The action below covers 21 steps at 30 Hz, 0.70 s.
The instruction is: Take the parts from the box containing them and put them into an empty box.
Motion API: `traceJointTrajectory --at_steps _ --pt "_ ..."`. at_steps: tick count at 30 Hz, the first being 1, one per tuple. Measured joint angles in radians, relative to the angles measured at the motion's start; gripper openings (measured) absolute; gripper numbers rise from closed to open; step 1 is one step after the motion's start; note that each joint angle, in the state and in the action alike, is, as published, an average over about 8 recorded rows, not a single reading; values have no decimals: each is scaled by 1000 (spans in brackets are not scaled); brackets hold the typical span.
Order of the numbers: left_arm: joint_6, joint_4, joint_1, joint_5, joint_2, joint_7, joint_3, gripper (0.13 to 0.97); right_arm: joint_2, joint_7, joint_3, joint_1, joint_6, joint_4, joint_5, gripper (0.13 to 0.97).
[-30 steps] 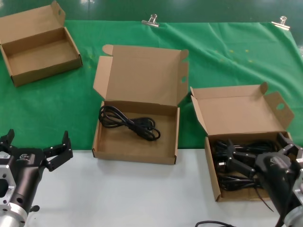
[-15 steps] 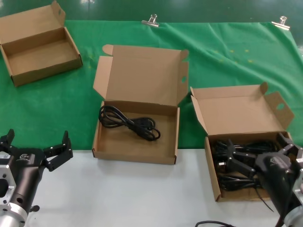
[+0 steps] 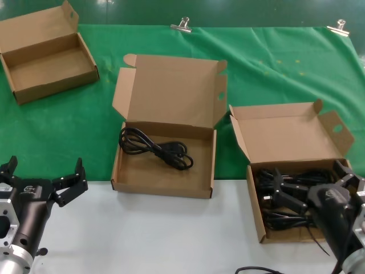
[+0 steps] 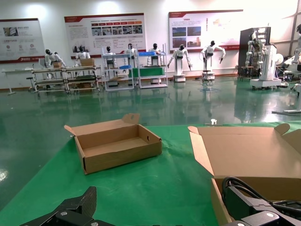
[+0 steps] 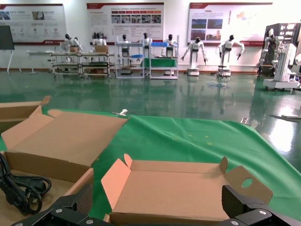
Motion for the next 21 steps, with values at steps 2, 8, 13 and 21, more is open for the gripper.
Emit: traceJointTrajectory --at_steps 2,8,13,21 --pt "0 0 0 0 0 0 0 966 0 0 0 0 0 0 0 966" --pt "0 0 0 0 0 0 0 966 0 0 0 0 0 0 0 966" --pt "0 0 0 0 0 0 0 966 0 0 0 0 0 0 0 966" --pt "0 0 0 0 0 0 0 966 0 0 0 0 0 0 0 966"
